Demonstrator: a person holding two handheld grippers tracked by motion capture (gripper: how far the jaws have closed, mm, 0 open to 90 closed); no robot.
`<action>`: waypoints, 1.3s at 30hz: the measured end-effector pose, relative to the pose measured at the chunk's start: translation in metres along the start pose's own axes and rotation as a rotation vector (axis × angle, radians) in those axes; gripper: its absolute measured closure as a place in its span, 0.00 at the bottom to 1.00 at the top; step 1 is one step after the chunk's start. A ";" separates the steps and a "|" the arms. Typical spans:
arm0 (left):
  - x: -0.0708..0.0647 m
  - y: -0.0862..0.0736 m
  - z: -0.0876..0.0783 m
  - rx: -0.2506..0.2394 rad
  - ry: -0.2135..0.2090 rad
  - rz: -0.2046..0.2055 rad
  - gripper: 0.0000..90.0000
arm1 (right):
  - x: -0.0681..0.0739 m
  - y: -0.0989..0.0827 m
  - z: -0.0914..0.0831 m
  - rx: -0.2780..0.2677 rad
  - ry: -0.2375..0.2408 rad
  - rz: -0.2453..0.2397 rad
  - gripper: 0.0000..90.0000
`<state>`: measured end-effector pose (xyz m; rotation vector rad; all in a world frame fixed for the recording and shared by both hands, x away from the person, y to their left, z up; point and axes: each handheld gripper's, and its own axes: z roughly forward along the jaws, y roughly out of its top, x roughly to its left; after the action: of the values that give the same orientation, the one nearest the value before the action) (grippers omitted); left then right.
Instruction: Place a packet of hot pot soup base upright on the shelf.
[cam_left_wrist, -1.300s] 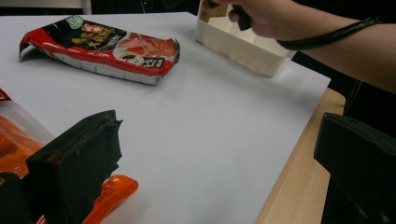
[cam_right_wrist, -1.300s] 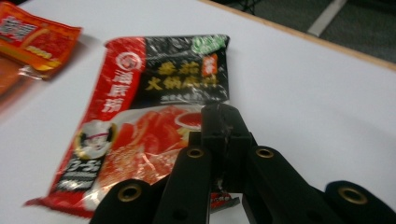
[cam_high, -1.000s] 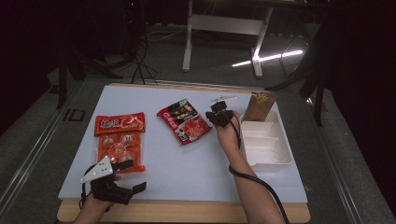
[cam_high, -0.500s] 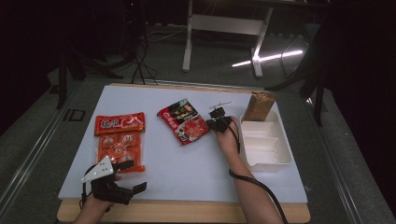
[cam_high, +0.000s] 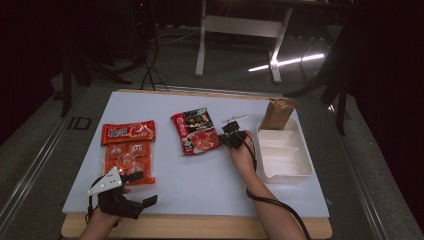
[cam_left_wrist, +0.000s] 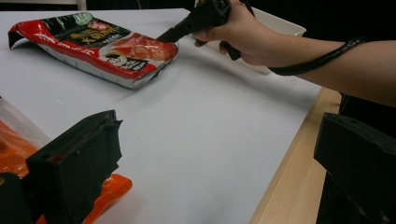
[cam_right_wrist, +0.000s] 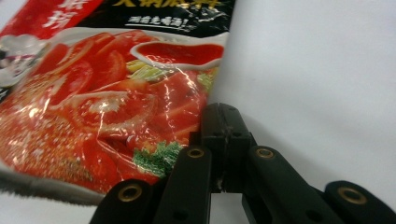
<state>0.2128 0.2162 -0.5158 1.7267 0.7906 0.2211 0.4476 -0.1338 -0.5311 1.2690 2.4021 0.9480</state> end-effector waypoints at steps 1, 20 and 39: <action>0.000 0.000 0.000 0.000 -0.001 -0.001 0.01 | 0.001 -0.001 -0.001 0.001 0.003 0.002 1.00; 0.001 0.000 0.001 0.005 -0.007 0.000 0.01 | 0.032 -0.007 -0.008 -0.009 0.088 -0.038 1.00; 0.000 0.001 0.001 0.019 0.017 0.010 0.01 | 0.041 0.001 -0.054 -0.117 0.154 -0.099 0.78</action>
<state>0.2134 0.2153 -0.5151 1.7488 0.7994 0.2361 0.3972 -0.1235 -0.4873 1.0616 2.4563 1.1762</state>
